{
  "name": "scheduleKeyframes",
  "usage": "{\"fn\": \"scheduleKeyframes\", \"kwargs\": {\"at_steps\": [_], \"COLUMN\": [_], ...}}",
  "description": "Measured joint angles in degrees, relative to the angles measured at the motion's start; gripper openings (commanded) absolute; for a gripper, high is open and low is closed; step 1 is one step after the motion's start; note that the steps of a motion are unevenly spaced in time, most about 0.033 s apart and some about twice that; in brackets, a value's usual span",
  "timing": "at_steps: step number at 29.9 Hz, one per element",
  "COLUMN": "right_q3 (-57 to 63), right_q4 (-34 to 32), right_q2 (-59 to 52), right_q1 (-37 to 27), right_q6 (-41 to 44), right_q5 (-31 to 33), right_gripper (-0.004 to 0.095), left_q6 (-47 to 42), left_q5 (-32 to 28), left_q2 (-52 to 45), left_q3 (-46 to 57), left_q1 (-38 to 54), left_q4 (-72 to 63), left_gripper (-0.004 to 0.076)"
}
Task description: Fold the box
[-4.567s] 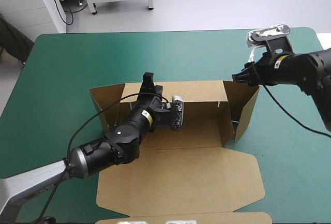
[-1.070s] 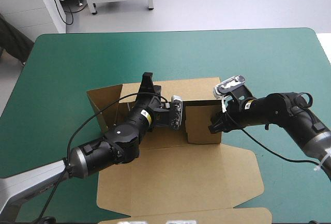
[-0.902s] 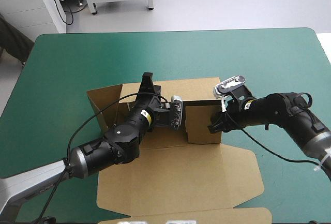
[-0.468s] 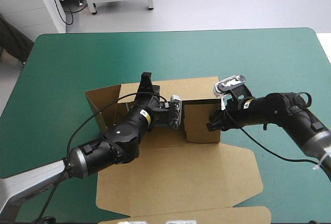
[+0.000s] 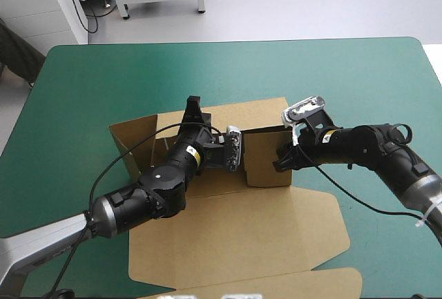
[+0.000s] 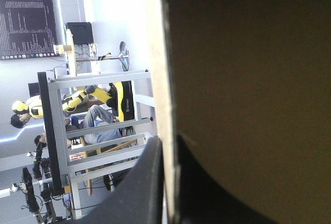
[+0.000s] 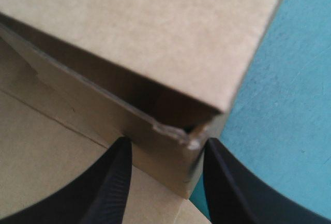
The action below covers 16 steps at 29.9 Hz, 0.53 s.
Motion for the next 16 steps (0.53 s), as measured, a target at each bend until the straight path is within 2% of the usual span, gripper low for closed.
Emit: {"fn": "scheduleKeyframes", "kwargs": {"at_steps": [5, 11, 16], "right_q3": [0.2, 0.2, 0.2], "right_q4": [-0.8, -3.4, -3.6], "right_q2": [0.0, 0.0, 0.0], "right_q1": [0.0, 0.1, 0.1], "right_q6": [0.7, 0.4, 0.3], "right_q5": [-1.7, -0.6, -1.4], "right_gripper": [0.0358, 0.0525, 0.0537], "left_q6": [0.0, 0.0, 0.0], "left_q5": [0.4, 0.0, 0.0], "left_q2": [0.0, 0.0, 0.0], "left_q3": [0.0, 0.0, 0.0], "left_q1": [0.1, 0.1, 0.1], "left_q4": [0.0, -0.2, -0.2], "left_gripper": [-0.0008, -0.0008, -0.0008]}}
